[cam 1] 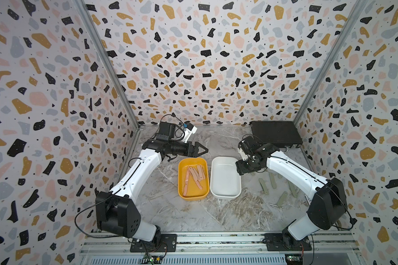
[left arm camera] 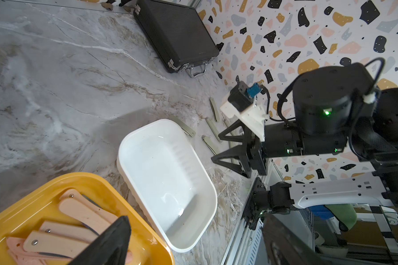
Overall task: Place the fruit knives into the storage box by color
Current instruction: Move the storage box to the center of the board, then pick up the fruit knife from the center of the board.
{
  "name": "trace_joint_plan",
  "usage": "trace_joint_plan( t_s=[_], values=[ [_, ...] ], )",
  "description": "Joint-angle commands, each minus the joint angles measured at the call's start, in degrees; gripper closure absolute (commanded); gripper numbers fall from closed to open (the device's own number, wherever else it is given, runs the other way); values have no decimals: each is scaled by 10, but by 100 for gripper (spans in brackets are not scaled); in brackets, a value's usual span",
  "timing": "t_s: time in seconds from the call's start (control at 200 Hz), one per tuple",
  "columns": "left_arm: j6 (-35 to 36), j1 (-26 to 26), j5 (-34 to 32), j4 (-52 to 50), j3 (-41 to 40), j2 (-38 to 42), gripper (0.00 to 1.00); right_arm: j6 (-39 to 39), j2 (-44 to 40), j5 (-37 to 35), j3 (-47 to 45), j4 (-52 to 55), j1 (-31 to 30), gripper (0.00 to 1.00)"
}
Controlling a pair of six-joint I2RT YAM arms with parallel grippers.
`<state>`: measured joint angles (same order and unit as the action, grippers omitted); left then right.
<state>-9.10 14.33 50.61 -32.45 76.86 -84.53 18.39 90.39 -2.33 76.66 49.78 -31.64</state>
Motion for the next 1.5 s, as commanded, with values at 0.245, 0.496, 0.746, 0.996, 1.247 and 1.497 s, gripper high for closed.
trace_joint_plan(
  t_s=[0.245, 0.496, 0.746, 0.996, 1.247, 1.497],
  values=[
    [-46, 8, 31, 103, -32, -9, 10, -4, 51, 15, -28, -48, 115, 30],
    [-49, 19, 21, 118, -56, -9, 10, -6, 104, 13, -34, -72, 131, 30],
    [-47, 27, 12, 120, -67, -9, 9, -13, 159, 7, 0, -73, 131, 30],
    [-44, 26, 7, 121, -72, -11, 9, -14, 207, 10, 45, -69, 131, 31],
    [-41, 27, 5, 121, -77, -9, 9, -21, 245, 2, 74, -63, 131, 39],
    [-40, 26, 1, 120, -79, -7, 9, -25, 255, -9, 69, -62, 132, 62]
  ],
)
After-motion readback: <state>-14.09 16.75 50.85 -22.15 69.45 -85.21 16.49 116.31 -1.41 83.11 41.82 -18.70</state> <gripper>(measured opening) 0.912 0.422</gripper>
